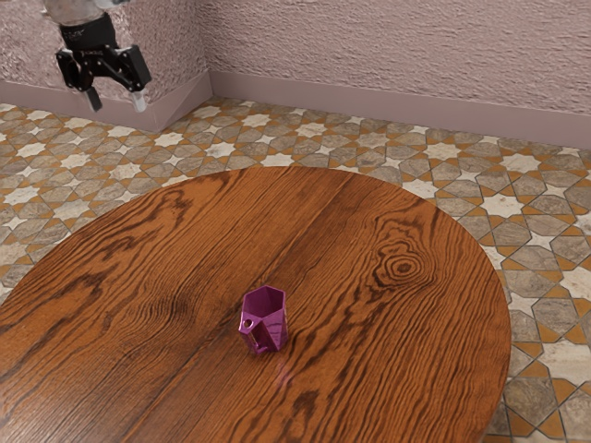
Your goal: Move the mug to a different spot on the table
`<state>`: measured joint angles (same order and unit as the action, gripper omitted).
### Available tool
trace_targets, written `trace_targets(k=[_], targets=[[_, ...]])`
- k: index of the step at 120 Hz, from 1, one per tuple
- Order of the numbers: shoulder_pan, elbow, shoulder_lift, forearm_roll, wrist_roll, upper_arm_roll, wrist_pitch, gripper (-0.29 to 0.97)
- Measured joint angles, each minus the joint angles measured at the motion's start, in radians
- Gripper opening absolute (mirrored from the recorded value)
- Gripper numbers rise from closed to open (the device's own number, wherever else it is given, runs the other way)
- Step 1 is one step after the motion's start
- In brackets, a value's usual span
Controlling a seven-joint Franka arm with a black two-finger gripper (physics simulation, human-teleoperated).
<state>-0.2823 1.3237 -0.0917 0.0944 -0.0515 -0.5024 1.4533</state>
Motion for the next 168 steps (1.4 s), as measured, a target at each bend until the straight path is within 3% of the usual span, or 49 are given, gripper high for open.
trace_targets(k=[12,28,42,60,83,108,136,168], targets=[[-0.031,0.033,0.01,-0.013,-0.011,-0.005,0.035,0.66],[-0.014,0.234,0.073,-0.021,-0.022,-0.008,0.087,0.66],[0.016,0.513,0.122,-0.027,-0.03,-0.01,0.219,0.66],[0.049,0.74,0.13,-0.031,-0.037,-0.01,0.428,0.66],[-0.014,0.969,0.176,-0.026,-0.04,-0.002,0.651,0.66],[-0.101,1.074,0.19,-0.02,-0.002,0.048,0.778,0.66],[-0.115,1.158,0.214,0.011,0.094,0.175,0.853,0.66],[-0.182,1.159,0.114,0.03,0.225,0.225,0.983,0.66]])
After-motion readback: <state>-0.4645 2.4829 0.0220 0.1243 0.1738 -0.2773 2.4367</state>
